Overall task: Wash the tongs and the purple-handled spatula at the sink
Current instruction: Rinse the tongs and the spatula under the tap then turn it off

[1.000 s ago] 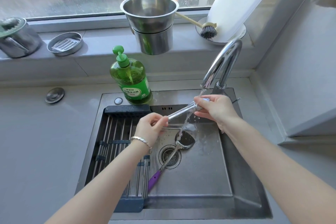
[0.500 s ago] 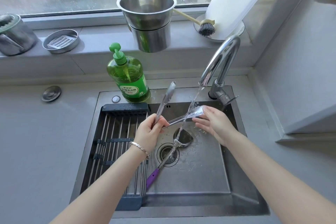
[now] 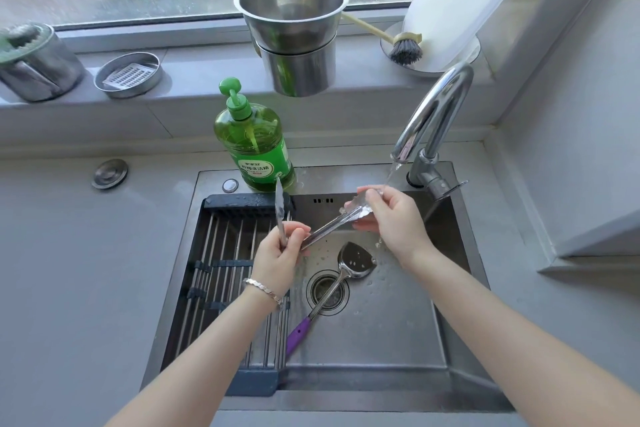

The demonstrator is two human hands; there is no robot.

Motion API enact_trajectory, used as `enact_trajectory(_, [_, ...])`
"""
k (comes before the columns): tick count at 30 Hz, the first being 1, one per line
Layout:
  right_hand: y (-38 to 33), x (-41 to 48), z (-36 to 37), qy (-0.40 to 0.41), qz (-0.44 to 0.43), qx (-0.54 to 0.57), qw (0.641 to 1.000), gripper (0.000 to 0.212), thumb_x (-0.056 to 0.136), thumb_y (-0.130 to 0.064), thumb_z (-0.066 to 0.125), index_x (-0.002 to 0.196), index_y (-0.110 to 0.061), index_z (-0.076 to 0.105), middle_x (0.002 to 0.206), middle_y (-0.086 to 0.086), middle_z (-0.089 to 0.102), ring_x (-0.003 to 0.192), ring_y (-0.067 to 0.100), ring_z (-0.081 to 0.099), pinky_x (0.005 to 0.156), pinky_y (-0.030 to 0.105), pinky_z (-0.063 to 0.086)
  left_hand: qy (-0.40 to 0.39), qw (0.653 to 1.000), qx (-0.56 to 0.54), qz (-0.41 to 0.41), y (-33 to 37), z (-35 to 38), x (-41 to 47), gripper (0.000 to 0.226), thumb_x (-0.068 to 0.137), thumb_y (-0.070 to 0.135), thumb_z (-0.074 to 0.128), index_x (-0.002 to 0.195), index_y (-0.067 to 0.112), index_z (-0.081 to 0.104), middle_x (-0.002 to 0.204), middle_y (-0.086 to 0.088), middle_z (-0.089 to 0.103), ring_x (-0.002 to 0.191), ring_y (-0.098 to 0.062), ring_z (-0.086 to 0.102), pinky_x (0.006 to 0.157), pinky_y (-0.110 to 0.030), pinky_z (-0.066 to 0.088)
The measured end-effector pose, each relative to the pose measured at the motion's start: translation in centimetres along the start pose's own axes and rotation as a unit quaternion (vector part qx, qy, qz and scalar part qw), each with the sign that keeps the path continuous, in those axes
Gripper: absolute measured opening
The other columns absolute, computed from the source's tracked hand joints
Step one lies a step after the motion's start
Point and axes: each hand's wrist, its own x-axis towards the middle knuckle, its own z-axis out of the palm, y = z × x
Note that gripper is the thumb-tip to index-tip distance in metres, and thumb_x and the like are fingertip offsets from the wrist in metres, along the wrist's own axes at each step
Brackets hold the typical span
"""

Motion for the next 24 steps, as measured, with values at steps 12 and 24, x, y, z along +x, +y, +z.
enact_trajectory(12, [-0.3, -1.0, -6.9, 0.202, -0.084, 0.01, 0.976, 0.023, 0.1, -0.021, 0.038, 0.083, -0.021, 0.053, 0.076, 0.002, 0.065, 0.064, 0.013, 0.063, 0.064, 0.025, 0.052, -0.092, 0.978, -0.043, -0.182, 5.6, 11.6, 2.1, 0.036, 0.097, 0.025, 0.044, 0.064, 0.011, 0.05, 0.051, -0.004, 0.057, 0.023, -0.001, 0.044, 0.029, -0.011, 0.032])
enact_trajectory(24, [0.3, -0.3, -4.3, 0.128, -0.073, 0.028, 0.989, 0.026, 0.101, -0.025, 0.031, 0.088, -0.019, 0.053, 0.074, 0.003, 0.064, 0.062, 0.006, 0.064, 0.056, 0.02, 0.056, -0.066, 0.974, -0.107, -0.186, 5.0, 6.2, 2.5, 0.037, 0.096, 0.03, 0.046, 0.065, 0.012, 0.045, 0.05, -0.002, 0.061, 0.029, -0.006, 0.045, 0.039, -0.016, 0.038])
